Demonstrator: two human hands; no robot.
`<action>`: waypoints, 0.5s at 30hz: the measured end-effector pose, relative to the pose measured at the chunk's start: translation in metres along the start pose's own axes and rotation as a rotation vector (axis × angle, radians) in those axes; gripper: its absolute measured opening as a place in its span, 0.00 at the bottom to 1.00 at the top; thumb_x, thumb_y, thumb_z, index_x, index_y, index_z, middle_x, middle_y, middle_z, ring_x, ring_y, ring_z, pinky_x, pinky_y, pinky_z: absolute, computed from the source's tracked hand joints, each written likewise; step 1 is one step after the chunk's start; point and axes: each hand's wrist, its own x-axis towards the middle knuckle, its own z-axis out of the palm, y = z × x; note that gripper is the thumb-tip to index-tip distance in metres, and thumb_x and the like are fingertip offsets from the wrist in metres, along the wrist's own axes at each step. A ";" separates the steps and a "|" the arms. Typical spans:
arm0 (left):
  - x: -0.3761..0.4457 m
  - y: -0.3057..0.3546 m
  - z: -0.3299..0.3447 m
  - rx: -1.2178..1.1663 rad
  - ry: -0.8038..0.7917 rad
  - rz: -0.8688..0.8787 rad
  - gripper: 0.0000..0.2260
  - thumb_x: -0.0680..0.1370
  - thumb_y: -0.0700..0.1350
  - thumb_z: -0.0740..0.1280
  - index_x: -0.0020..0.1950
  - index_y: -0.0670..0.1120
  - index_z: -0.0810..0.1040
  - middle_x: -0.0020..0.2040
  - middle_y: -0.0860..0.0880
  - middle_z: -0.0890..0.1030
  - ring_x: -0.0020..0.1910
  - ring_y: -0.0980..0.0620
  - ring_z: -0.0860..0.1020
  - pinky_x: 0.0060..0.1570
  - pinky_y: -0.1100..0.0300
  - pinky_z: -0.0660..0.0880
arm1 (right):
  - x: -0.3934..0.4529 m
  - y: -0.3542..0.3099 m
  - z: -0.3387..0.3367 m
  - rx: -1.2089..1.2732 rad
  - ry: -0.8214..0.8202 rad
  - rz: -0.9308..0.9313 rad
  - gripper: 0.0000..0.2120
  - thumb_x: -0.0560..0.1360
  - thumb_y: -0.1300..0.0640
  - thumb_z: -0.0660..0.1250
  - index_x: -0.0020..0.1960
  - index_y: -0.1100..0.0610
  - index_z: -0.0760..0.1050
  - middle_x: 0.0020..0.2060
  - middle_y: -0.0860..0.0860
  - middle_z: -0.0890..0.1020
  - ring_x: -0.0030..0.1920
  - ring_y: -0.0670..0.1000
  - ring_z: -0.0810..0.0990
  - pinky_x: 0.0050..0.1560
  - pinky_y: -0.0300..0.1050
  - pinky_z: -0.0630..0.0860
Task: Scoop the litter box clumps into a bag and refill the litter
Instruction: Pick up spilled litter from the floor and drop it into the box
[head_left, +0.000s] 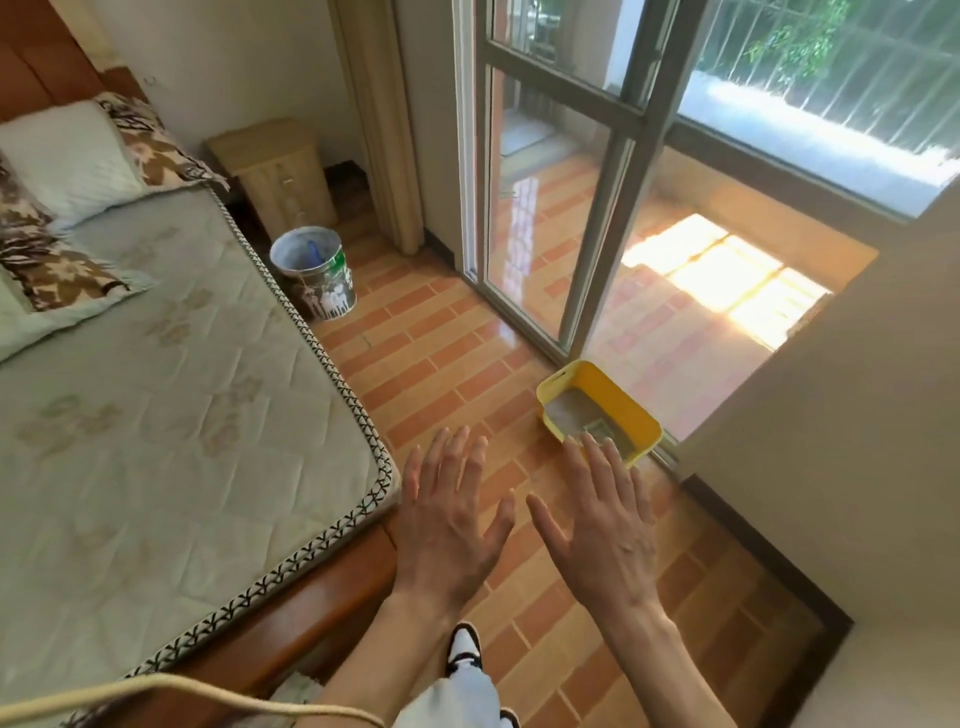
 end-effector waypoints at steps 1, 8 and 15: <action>0.009 0.000 0.004 -0.014 -0.003 0.006 0.28 0.83 0.62 0.54 0.77 0.47 0.68 0.78 0.45 0.68 0.80 0.46 0.60 0.79 0.42 0.54 | 0.008 0.003 0.001 -0.007 0.002 0.015 0.37 0.79 0.30 0.53 0.81 0.51 0.59 0.80 0.51 0.62 0.81 0.54 0.56 0.80 0.57 0.53; 0.068 0.001 0.031 -0.046 -0.038 0.057 0.28 0.83 0.62 0.53 0.77 0.48 0.67 0.79 0.45 0.67 0.80 0.47 0.60 0.77 0.40 0.59 | 0.067 0.019 0.013 -0.014 0.003 0.073 0.38 0.79 0.29 0.54 0.81 0.50 0.58 0.80 0.50 0.62 0.81 0.53 0.55 0.80 0.54 0.50; 0.113 0.014 0.060 -0.028 -0.070 0.030 0.28 0.83 0.62 0.52 0.77 0.47 0.68 0.79 0.45 0.67 0.81 0.47 0.60 0.77 0.40 0.59 | 0.115 0.049 0.027 -0.044 -0.039 0.062 0.37 0.79 0.30 0.52 0.81 0.51 0.59 0.80 0.52 0.63 0.81 0.55 0.57 0.79 0.55 0.51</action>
